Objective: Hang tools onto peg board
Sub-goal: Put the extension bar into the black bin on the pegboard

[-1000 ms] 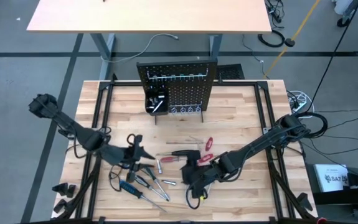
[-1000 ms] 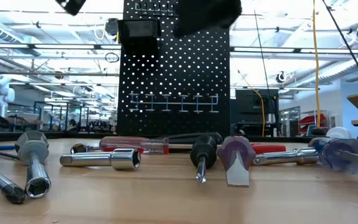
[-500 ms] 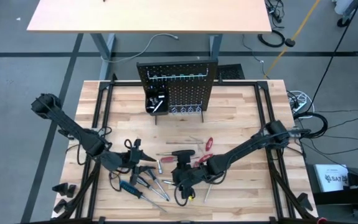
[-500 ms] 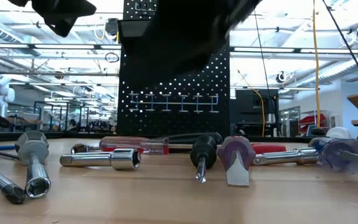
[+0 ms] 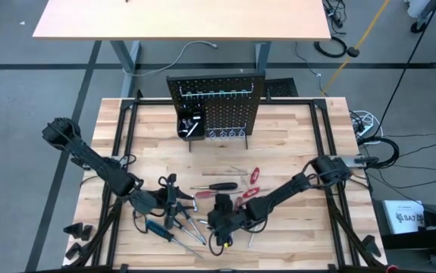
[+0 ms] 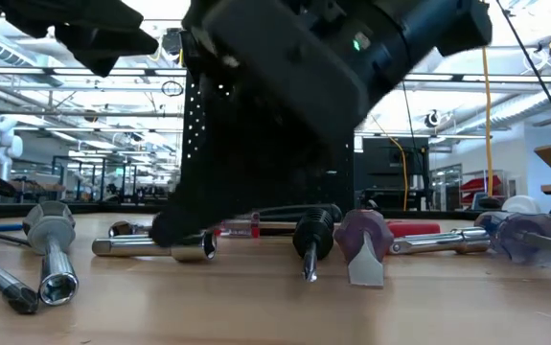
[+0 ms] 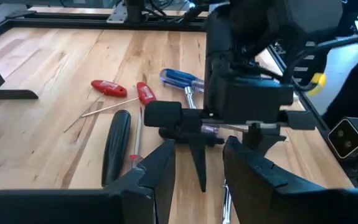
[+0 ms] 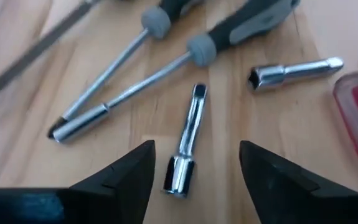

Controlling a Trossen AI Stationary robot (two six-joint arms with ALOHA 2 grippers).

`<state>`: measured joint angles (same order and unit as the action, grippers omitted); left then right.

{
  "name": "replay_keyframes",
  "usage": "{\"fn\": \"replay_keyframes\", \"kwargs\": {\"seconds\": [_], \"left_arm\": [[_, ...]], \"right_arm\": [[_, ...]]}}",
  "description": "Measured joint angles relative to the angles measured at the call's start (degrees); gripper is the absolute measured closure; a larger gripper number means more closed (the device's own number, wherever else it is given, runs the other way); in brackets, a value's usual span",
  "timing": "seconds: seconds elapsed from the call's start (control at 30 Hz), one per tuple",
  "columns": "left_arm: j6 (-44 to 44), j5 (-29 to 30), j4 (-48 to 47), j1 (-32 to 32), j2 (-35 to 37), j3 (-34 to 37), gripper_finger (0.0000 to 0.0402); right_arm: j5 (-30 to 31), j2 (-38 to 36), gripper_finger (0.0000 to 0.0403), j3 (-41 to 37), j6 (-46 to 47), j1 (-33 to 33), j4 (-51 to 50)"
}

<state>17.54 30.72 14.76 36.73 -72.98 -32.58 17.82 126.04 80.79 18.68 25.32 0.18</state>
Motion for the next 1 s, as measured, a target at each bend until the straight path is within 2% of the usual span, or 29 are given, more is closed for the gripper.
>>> {"fn": "replay_keyframes", "kwargs": {"seconds": [0.17, 0.43, 0.47, 0.67, 1.0], "left_arm": [[0.0, 0.0, 0.3, 0.0, 0.0, 0.0, 0.0265], [0.1, -0.3, 0.5, 0.0, 0.0, 0.0, 0.0265], [0.0, -0.3, 0.7, 0.0, 0.0, 0.0, 0.0265], [0.0, -0.5, 0.8, 0.1, 0.0, 0.0, 0.0265], [-1.1, -5.4, 1.6, 0.2, 0.0, -0.1, 0.0265]], "right_arm": [[0.4, 0.5, 0.0222, 0.0, 0.2, 0.0, -1.7], [1.5, 0.3, 0.0347, 0.1, 0.4, -0.1, -3.5], [1.6, 0.3, 0.0353, 0.1, 0.3, -0.2, -3.5], [1.7, -0.3, 0.0353, 0.1, 0.9, -0.2, -5.4], [2.3, -8.7, 0.0353, 0.0, 1.6, 0.1, -14.9]]}}
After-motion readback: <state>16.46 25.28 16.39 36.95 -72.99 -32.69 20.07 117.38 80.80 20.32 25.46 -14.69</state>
